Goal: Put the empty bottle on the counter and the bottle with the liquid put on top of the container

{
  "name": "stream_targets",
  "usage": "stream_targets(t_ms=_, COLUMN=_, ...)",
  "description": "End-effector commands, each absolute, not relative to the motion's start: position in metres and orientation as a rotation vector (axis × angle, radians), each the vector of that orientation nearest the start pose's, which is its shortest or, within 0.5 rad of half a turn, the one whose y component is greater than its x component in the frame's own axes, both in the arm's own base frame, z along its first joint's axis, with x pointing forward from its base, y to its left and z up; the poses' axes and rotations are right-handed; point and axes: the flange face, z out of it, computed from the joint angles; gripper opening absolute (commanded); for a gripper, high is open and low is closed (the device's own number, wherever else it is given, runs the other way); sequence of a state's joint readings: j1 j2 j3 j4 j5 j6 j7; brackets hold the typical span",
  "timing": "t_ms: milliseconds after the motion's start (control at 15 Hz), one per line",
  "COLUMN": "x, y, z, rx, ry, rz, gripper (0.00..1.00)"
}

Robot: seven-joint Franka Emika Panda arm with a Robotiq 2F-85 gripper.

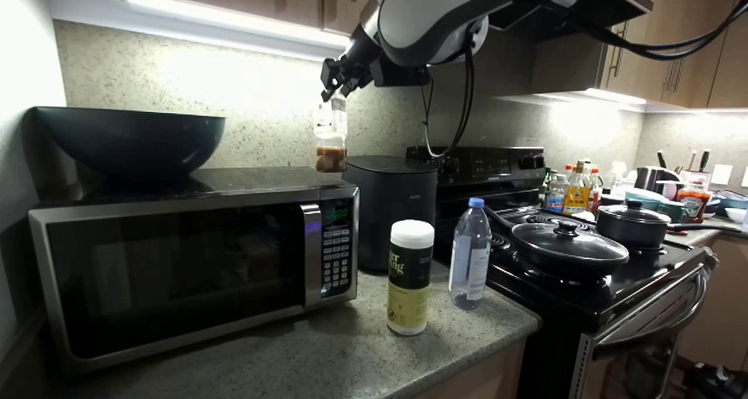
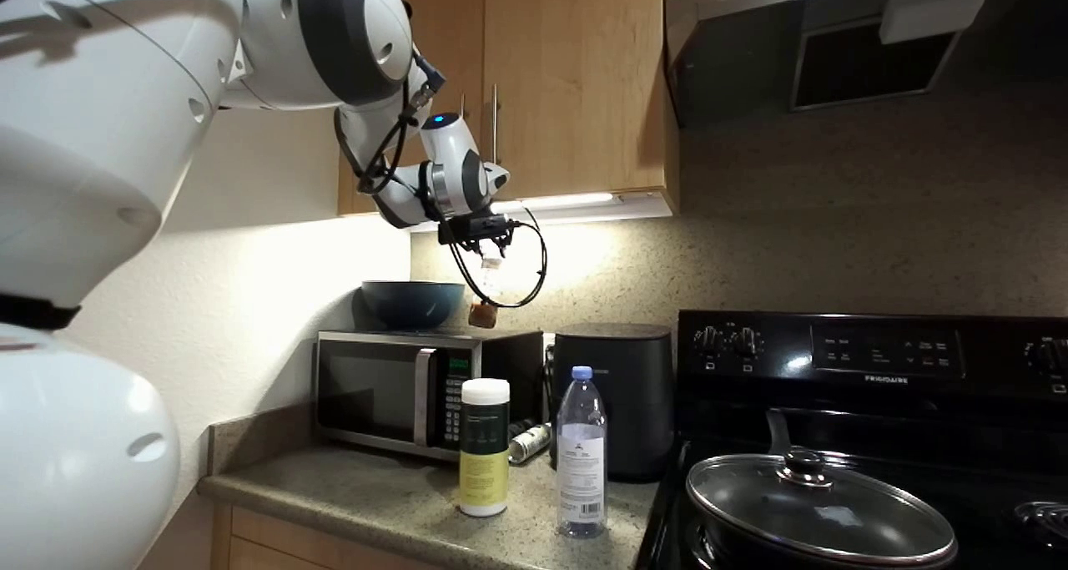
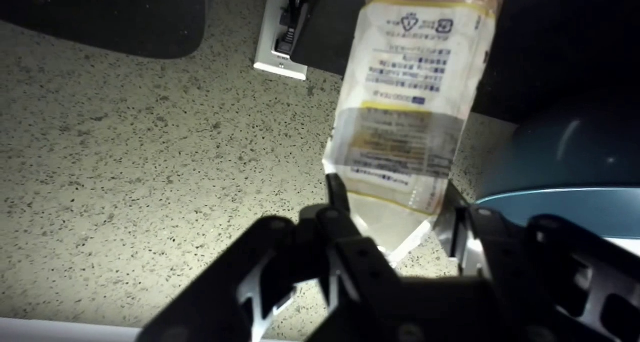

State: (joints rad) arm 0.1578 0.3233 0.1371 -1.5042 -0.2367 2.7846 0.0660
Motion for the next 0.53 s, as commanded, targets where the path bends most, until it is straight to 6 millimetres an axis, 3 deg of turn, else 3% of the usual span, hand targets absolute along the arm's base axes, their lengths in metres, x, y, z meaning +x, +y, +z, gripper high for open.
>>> stream_targets(t_ms=0, x=0.68, y=0.199, z=0.6, rx=-2.71, ry=-0.518, rz=-1.445, gripper=0.18)
stream_targets(t_ms=467, x=0.643, y=0.186, z=0.585, rx=-2.752, ry=-0.4, rz=-1.521, gripper=0.18)
